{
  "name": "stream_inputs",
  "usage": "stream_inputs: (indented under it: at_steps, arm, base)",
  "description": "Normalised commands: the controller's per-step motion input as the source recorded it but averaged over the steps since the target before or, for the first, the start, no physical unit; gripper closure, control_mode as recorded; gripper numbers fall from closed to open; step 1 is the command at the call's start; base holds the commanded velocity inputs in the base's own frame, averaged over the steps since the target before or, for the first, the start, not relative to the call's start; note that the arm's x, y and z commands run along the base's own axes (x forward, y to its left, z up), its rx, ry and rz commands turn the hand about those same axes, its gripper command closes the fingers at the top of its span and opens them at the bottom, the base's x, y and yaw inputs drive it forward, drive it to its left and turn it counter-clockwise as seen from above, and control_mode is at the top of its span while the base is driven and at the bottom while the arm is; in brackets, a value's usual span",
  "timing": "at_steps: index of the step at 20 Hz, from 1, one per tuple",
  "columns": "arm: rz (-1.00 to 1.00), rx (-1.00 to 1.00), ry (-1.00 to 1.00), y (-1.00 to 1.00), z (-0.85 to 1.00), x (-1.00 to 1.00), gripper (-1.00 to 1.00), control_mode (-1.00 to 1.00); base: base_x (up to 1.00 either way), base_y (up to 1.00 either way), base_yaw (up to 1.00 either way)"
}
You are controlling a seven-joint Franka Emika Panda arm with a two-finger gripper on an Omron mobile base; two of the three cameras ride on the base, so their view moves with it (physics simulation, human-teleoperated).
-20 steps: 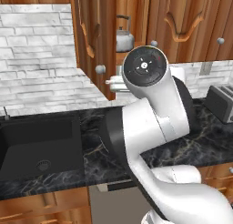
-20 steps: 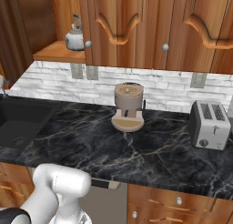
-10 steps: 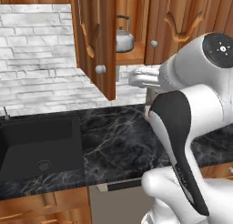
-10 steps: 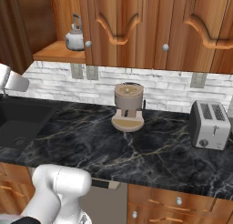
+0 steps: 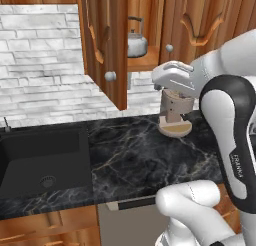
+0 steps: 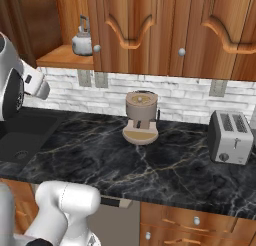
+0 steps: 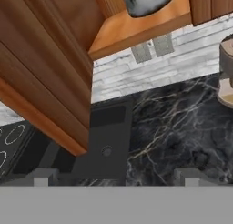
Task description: Open the cabinet, pick the kettle from the cabinet, and place it in the sink.
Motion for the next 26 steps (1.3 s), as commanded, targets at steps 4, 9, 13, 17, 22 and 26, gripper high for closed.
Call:
stream_inputs:
  at_steps: [4,9,13,17,22,26]
  arm:
    - [0.19,0.11,0.05,0.00,0.00,0.24,-1.00,-1.00]
    - [0.18,0.11,0.07,0.01,0.00,0.27,-1.00,-1.00]
    - [0.16,0.09,0.08,0.03,0.00,0.30,-1.00,-1.00]
    - [0.13,0.05,0.08,0.07,0.00,0.26,-1.00,-1.00]
    - [0.10,0.01,0.05,0.09,0.00,0.22,-1.00,-1.00]
    - [0.07,0.00,0.05,0.14,0.01,0.20,-1.00,-1.00]
  base:
    - [0.00,0.00,0.00]
    - [0.00,0.00,0.00]
    - [0.00,0.00,0.00]
    - [0.00,0.00,0.00]
    - [0.00,0.00,0.00]
    - [0.00,0.00,0.00]
